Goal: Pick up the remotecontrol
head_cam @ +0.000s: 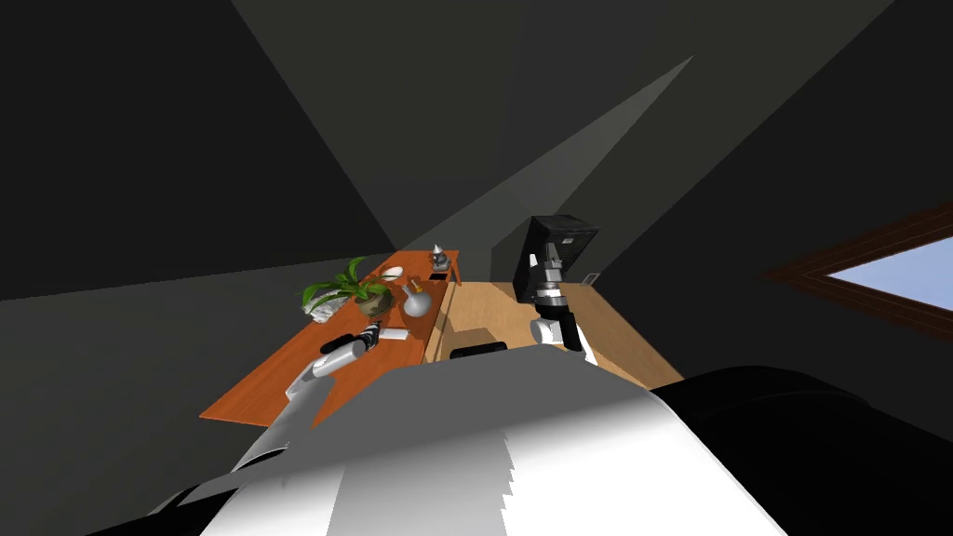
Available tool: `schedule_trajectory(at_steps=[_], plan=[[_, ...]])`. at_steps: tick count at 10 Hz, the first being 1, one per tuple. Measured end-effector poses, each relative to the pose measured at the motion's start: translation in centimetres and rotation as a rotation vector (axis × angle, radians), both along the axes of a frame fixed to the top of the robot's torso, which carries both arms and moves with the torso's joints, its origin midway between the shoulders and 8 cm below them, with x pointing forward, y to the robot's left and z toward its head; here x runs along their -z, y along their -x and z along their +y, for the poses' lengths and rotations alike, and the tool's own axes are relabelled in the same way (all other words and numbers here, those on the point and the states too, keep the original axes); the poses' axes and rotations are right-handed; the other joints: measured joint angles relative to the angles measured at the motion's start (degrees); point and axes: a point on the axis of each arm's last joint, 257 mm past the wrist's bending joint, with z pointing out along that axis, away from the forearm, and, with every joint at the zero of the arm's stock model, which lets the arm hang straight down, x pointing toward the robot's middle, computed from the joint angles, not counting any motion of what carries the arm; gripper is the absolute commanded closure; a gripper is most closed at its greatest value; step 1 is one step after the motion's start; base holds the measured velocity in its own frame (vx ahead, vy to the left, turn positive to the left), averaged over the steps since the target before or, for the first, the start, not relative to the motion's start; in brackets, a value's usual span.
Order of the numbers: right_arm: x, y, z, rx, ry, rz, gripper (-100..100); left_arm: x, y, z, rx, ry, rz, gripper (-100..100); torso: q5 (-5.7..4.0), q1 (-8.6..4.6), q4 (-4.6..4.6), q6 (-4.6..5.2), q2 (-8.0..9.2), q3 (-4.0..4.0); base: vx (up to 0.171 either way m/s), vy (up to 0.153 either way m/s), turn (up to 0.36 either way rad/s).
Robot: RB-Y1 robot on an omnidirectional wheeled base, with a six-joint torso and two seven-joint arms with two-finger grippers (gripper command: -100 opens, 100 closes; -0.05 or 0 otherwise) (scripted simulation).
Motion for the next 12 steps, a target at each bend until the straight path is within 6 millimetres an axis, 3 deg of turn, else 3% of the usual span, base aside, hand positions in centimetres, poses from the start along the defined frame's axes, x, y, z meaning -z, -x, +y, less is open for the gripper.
schedule_trajectory(at_steps=[3,12], plan=[[0.0,0.0,0.0,0.000,0.000,0.000,0,1.6,2.6,1.1,-0.038,0.043,0.093,-100,0.01,0.05,-0.01,-0.06,-0.01,-0.01,0.014,0.024,-0.158],[0.0,0.0,0.0,0.000,0.000,0.000,0,5.4,9.4,1.6,-0.141,0.183,0.331,-100,0.01,0.03,-0.01,-0.08,-0.04,-0.02,0.016,0.020,-0.112]])
